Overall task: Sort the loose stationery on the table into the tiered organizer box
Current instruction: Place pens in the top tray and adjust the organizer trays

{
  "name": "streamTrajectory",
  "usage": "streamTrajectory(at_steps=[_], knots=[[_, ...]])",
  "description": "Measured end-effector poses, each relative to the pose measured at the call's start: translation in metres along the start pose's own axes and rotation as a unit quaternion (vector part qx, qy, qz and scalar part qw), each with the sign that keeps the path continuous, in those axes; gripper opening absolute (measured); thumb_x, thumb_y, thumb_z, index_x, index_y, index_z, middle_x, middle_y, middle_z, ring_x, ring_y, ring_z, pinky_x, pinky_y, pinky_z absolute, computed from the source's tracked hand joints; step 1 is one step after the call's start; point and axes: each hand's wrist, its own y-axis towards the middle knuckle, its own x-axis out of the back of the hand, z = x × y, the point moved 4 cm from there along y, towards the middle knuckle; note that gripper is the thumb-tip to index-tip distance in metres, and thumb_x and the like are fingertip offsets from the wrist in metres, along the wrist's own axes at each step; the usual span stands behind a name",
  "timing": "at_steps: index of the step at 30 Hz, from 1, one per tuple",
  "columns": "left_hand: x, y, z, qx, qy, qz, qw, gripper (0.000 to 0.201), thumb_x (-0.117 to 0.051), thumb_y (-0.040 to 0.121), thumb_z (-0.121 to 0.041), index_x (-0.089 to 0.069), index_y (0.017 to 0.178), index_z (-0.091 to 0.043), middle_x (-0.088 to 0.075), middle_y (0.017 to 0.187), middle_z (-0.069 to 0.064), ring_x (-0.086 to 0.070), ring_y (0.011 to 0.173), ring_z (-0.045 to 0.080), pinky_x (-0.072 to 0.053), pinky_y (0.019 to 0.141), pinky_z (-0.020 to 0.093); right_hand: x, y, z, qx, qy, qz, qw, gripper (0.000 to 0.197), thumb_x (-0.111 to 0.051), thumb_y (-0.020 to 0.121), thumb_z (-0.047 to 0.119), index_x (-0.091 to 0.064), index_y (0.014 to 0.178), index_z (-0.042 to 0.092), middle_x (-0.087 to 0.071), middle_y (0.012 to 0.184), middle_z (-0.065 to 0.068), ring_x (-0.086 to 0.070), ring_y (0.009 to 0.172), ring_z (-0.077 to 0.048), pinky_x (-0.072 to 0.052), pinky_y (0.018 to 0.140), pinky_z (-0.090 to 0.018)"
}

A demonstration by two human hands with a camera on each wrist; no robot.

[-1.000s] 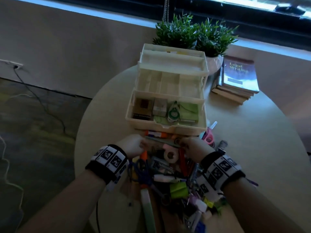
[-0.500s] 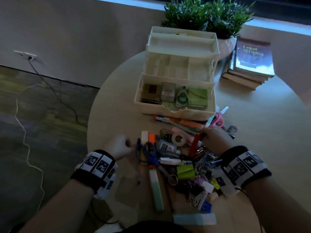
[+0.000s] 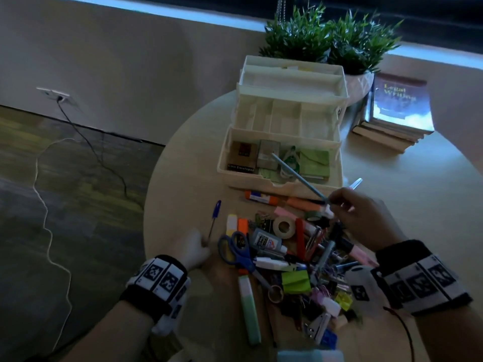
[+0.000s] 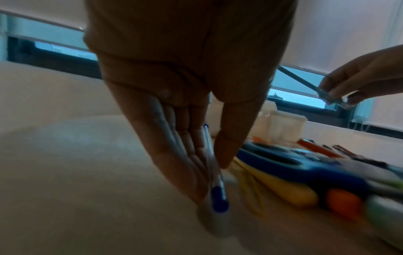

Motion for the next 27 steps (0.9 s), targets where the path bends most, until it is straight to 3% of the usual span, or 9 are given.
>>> streamTrajectory(at_steps=[3, 5, 7, 9, 12, 15, 18, 23, 27], knots=[[0.042, -0.007, -0.009, -0.054, 0.034, -0.038, 0.997, 0.014, -0.048, 0.095, -0.028, -0.058, 0.092, -0.019, -0.063, 0.091, 0.002, -0.062, 0.088, 0.020, -0.048, 0.073, 0.028, 0.030, 0.015, 0.006, 0.013, 0.028, -0.035, 0.999, 0.014, -0.065, 0.081, 0.004, -0.068, 0.087, 0.016, -0.057, 0.065, 0.011, -0.050, 0.059, -0.006, -0.038, 0.061, -0.021], [0.071, -0.013, -0.022, -0.136, 0.000, -0.077, 0.988, 0.007, -0.045, 0.097, -0.025, -0.051, 0.093, -0.028, -0.058, 0.094, 0.000, -0.058, 0.093, 0.020, -0.044, 0.076, 0.029, 0.051, 0.027, 0.012, 0.018, 0.030, -0.068, 0.997, 0.014, -0.066, 0.080, 0.004, -0.069, 0.087, 0.016, -0.057, 0.066, 0.014, -0.052, 0.064, 0.004, -0.038, 0.062, -0.011], [0.098, -0.012, -0.041, -0.217, -0.010, -0.111, 0.970, 0.012, -0.043, 0.097, -0.020, -0.053, 0.092, -0.025, -0.052, 0.092, -0.001, -0.055, 0.092, 0.020, -0.039, 0.071, 0.025, 0.069, 0.044, 0.022, 0.031, 0.019, -0.100, 0.994, 0.013, -0.066, 0.080, 0.003, -0.070, 0.089, 0.011, -0.060, 0.069, 0.006, -0.053, 0.066, -0.001, -0.036, 0.066, -0.005], [0.127, -0.007, -0.070, -0.285, -0.001, -0.155, 0.946, 0.020, -0.041, 0.097, -0.022, -0.059, 0.100, -0.014, -0.054, 0.093, 0.003, -0.052, 0.085, 0.019, -0.036, 0.066, 0.022, 0.084, 0.071, 0.032, 0.046, 0.005, -0.122, 0.992, 0.015, -0.065, 0.081, 0.003, -0.070, 0.094, 0.007, -0.066, 0.081, -0.006, -0.059, 0.080, -0.017, -0.037, 0.070, -0.013], [0.173, 0.006, -0.121, -0.355, 0.000, -0.233, 0.905, 0.021, -0.046, 0.095, -0.015, -0.064, 0.104, -0.006, -0.061, 0.092, 0.010, -0.056, 0.077, 0.019, -0.038, 0.067, 0.025, 0.100, 0.131, 0.040, 0.053, -0.054, -0.119, 0.990, 0.016, -0.062, 0.084, 0.007, -0.068, 0.099, 0.006, -0.069, 0.094, -0.013, -0.059, 0.087, -0.024, -0.035, 0.072, -0.026], [0.221, 0.029, -0.169, -0.378, 0.001, -0.306, 0.874, 0.022, -0.053, 0.091, -0.009, -0.067, 0.108, -0.004, -0.067, 0.102, 0.018, -0.062, 0.092, 0.032, -0.043, 0.079, 0.033, 0.113, 0.195, 0.042, 0.041, -0.117, -0.112, 0.986, 0.019, -0.059, 0.084, 0.007, -0.068, 0.100, 0.004, -0.068, 0.101, -0.017, -0.060, 0.097, -0.032, -0.042, 0.079, -0.031], [0.260, 0.059, -0.207, -0.385, 0.027, -0.338, 0.858, 0.023, -0.057, 0.089, -0.011, -0.070, 0.108, -0.008, -0.069, 0.109, 0.017, -0.062, 0.101, 0.033, -0.045, 0.087, 0.034, 0.120, 0.247, 0.046, 0.032, -0.181, -0.087, 0.979, 0.019, -0.056, 0.086, 0.009, -0.068, 0.100, 0.005, -0.067, 0.105, -0.017, -0.059, 0.100, -0.031, -0.045, 0.085, -0.033], [0.285, 0.107, -0.251, -0.391, 0.084, -0.319, 0.860, 0.019, -0.059, 0.088, -0.013, -0.074, 0.099, -0.008, -0.071, 0.106, 0.010, -0.065, 0.097, 0.029, -0.042, 0.078, 0.024, 0.109, 0.298, 0.058, 0.047, -0.287, -0.005, 0.957, 0.021, -0.049, 0.089, 0.010, -0.065, 0.102, 0.006, -0.066, 0.107, -0.013, -0.059, 0.101, -0.026, -0.043, 0.078, -0.027], [0.284, 0.135, -0.271, -0.380, 0.120, -0.294, 0.869, 0.020, -0.060, 0.089, -0.020, -0.073, 0.103, -0.015, -0.070, 0.109, 0.005, -0.063, 0.098, 0.024, -0.044, 0.084, 0.027, 0.091, 0.322, 0.067, 0.071, -0.323, 0.027, 0.943, 0.014, -0.047, 0.089, 0.008, -0.061, 0.090, 0.009, -0.062, 0.093, -0.007, -0.051, 0.084, -0.018, -0.037, 0.069, -0.024]])
